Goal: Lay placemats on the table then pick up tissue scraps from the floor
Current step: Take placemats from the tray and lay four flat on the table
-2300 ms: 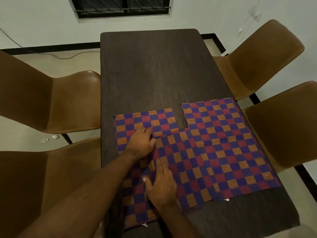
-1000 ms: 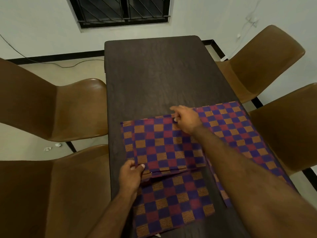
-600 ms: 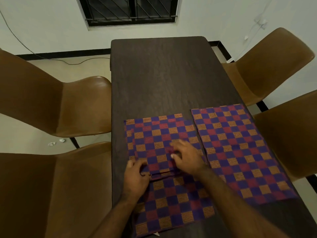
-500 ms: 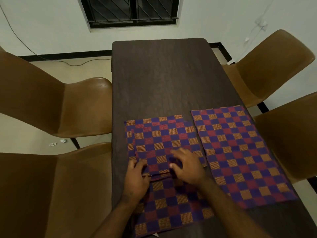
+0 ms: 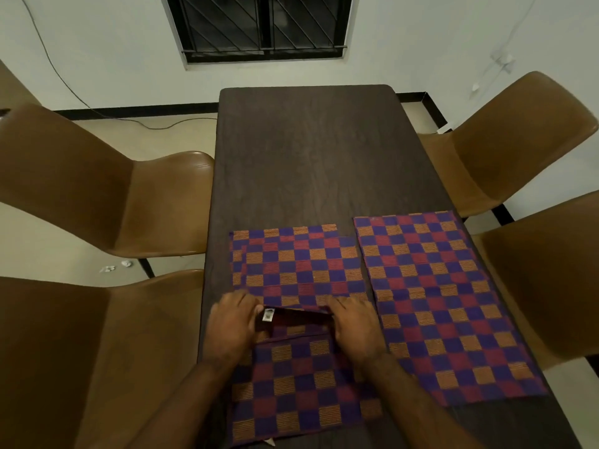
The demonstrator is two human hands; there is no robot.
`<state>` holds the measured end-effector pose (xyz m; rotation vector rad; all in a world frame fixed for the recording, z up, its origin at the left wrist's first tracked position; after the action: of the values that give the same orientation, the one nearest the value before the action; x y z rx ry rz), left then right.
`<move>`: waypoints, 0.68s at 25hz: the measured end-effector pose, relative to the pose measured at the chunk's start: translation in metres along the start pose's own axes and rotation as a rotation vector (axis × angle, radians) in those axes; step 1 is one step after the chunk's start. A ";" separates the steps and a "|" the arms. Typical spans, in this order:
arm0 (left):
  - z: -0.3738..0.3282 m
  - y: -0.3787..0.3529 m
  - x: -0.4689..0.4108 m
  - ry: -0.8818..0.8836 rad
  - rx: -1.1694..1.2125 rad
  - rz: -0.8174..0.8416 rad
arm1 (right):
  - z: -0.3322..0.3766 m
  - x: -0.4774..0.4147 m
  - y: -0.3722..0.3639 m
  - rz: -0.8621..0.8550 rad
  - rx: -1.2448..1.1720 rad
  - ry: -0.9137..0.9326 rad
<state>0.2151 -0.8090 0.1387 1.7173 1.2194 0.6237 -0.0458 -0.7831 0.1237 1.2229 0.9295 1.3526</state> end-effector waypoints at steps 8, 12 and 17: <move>0.022 0.027 -0.048 -0.085 -0.127 0.329 | -0.033 -0.063 0.065 0.154 0.231 -0.048; 0.038 0.055 -0.138 0.064 -0.028 0.174 | -0.011 -0.147 0.116 0.077 0.251 -0.073; 0.050 0.128 -0.286 0.277 0.050 -0.035 | 0.020 -0.267 0.208 -0.174 0.103 -0.134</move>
<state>0.2043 -1.1037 0.2571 1.6861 1.4637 0.8371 -0.0828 -1.0806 0.2831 1.2632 0.9955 1.0835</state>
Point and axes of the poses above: each hand's wrist, its own x-axis away from the middle knuckle, its own y-axis out of the back of the hand, z = x × y, the point moved 3 cm from there along -x, towards the middle knuckle, and after that the axes turned 12 degrees about -y, right-handed, at the moved point
